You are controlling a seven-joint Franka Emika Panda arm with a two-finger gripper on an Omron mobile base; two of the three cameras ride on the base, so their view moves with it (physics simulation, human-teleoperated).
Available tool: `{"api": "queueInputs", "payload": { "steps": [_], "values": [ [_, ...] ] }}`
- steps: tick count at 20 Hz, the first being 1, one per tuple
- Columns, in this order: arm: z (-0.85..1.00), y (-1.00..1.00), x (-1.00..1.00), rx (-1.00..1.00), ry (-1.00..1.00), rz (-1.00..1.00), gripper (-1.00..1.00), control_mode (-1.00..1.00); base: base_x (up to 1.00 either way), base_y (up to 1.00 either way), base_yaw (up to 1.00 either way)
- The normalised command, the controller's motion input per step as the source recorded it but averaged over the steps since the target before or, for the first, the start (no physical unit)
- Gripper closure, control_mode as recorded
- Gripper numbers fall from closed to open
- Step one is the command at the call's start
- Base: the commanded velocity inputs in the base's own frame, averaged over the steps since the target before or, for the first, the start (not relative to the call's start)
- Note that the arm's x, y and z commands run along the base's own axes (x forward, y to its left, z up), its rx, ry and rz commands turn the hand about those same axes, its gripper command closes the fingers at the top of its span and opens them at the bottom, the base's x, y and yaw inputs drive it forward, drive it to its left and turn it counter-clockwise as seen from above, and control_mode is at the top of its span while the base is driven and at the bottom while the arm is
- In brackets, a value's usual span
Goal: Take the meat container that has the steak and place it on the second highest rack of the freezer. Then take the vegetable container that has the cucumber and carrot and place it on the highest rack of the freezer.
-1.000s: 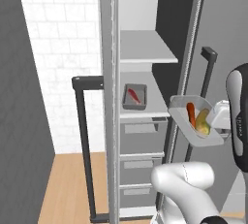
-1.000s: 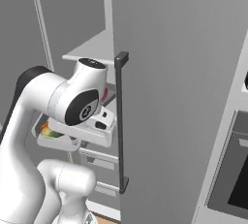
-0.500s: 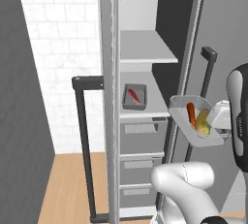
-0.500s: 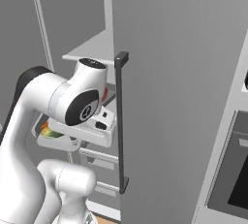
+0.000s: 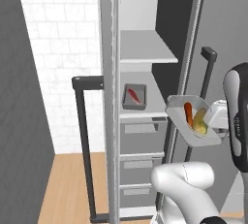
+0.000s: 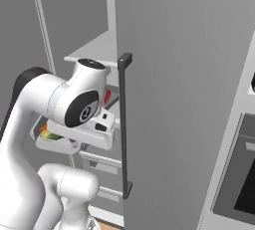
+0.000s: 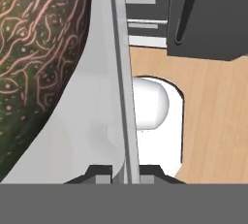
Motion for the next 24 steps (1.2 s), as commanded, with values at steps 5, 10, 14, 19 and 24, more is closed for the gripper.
{"api": "queueInputs", "payload": {
  "steps": [5, 10, 14, 19, 24],
  "values": [
    [0.24, 0.23, 0.0, -0.1, -0.04, 0.0, 1.0, -1.0, 0.0, 0.0, 0.0],
    [0.64, 0.29, 0.44, -0.03, -0.15, -0.01, 1.0, -1.0, 0.0, 0.0, 0.0],
    [0.57, 0.4, 0.9, 0.0, -0.11, -0.08, 1.0, -1.0, 0.0, 0.0, 0.0],
    [0.29, 0.23, 0.87, 0.0, -0.08, -0.1, 1.0, -1.0, 0.0, 0.0, 0.0],
    [-0.08, 0.0, 0.94, 0.02, -0.04, -0.07, 1.0, -1.0, 0.0, 0.0, 0.0]
  ]
}}
